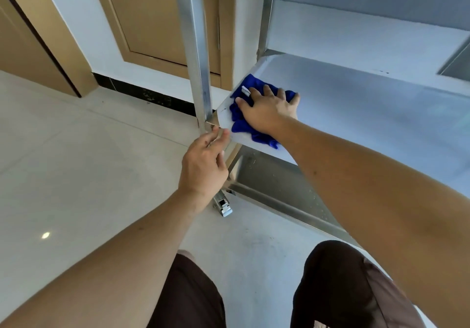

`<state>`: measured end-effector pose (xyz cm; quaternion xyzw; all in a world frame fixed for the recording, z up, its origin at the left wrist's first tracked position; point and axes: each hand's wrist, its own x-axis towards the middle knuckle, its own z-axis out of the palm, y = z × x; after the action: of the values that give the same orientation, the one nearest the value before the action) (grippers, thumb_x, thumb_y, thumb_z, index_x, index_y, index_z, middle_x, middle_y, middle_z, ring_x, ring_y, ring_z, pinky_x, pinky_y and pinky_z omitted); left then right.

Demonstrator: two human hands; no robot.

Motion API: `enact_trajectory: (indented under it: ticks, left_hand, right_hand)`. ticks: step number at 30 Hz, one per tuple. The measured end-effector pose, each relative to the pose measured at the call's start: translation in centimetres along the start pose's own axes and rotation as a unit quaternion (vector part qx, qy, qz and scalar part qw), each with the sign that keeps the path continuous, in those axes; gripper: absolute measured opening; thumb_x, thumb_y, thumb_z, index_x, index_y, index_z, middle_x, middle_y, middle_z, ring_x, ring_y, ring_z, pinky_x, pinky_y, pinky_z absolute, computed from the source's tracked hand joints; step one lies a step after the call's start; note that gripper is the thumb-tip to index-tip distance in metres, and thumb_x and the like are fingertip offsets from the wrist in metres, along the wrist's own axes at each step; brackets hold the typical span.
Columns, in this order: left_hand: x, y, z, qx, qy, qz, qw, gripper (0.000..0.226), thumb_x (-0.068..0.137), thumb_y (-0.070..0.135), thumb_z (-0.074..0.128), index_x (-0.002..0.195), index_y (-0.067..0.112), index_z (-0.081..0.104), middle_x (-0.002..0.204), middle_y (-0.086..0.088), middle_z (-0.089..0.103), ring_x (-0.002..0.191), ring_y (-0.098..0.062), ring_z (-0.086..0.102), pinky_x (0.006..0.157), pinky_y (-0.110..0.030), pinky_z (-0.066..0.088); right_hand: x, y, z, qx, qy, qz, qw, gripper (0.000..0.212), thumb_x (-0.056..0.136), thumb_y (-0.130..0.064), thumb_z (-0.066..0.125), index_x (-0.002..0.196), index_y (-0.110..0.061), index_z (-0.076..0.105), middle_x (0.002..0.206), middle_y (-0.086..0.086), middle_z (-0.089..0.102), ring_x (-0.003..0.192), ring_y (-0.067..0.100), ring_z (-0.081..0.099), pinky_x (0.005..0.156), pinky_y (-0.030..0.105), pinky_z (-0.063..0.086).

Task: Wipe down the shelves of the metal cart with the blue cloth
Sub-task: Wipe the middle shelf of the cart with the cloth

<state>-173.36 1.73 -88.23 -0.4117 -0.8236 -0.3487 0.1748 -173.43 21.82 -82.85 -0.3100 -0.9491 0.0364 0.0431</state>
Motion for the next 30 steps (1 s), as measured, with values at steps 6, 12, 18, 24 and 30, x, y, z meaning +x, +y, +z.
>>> enact_trajectory:
  ticks: [6,12,18,24,30]
  left_hand:
    - [0.0,-0.4,-0.9,0.015,-0.067,-0.003,0.998,0.051,0.078,-0.008,0.063,0.124,0.013,0.065,0.099,-0.009,0.072,0.088,-0.025,0.066,0.074,-0.028,0.053]
    - [1.4,-1.4,-3.6,-0.007,-0.115,-0.052,0.992,0.026,0.065,-0.014,0.054,0.068,0.011,0.059,0.056,0.000,0.047,0.057,-0.030,0.048,0.048,-0.023,0.028]
    - [2.5,-1.1,-4.3,0.002,0.002,-0.097,0.995,0.032,0.077,-0.004,0.060,0.099,0.014,0.075,0.095,-0.007,0.074,0.086,-0.027,0.065,0.069,-0.030,0.049]
    - [4.5,2.5,-2.4,-0.023,-0.024,-0.052,0.998,0.021,0.075,-0.003,0.053,0.081,0.011,0.067,0.089,-0.005,0.066,0.088,-0.026,0.055,0.069,-0.027,0.039]
    - [3.9,7.1,0.2,-0.033,-0.057,0.022,0.998,0.010,0.072,0.001,0.053,0.072,0.012,0.055,0.081,-0.006,0.060,0.078,-0.030,0.052,0.073,-0.041,0.044]
  right_hand:
    - [-1.6,-2.6,-0.4,0.004,-0.014,-0.001,1.000,0.069,0.095,-0.069,0.008,0.150,-0.035,0.033,0.159,0.007,0.035,0.144,0.041,0.025,0.110,0.071,0.006]
    - [-6.4,-5.6,0.4,-0.009,0.036,-0.055,0.998,0.063,0.098,-0.063,0.014,0.152,-0.033,0.030,0.153,0.008,0.042,0.138,0.040,0.032,0.111,0.068,0.009]
    - [-8.4,-4.3,1.2,-0.059,0.090,-0.130,0.986,0.057,0.102,-0.052,0.041,0.153,-0.032,0.026,0.151,0.006,0.044,0.136,0.037,0.038,0.113,0.063,0.019]
    - [-11.2,-0.9,1.9,-0.095,0.143,-0.134,0.976,0.061,0.097,-0.037,0.056,0.152,-0.026,0.031,0.146,0.005,0.049,0.130,0.036,0.044,0.114,0.060,0.024]
    - [-14.5,4.2,1.6,-0.095,0.178,-0.104,0.974,0.064,0.091,-0.029,0.064,0.149,-0.022,0.041,0.144,0.005,0.053,0.129,0.036,0.047,0.113,0.060,0.028]
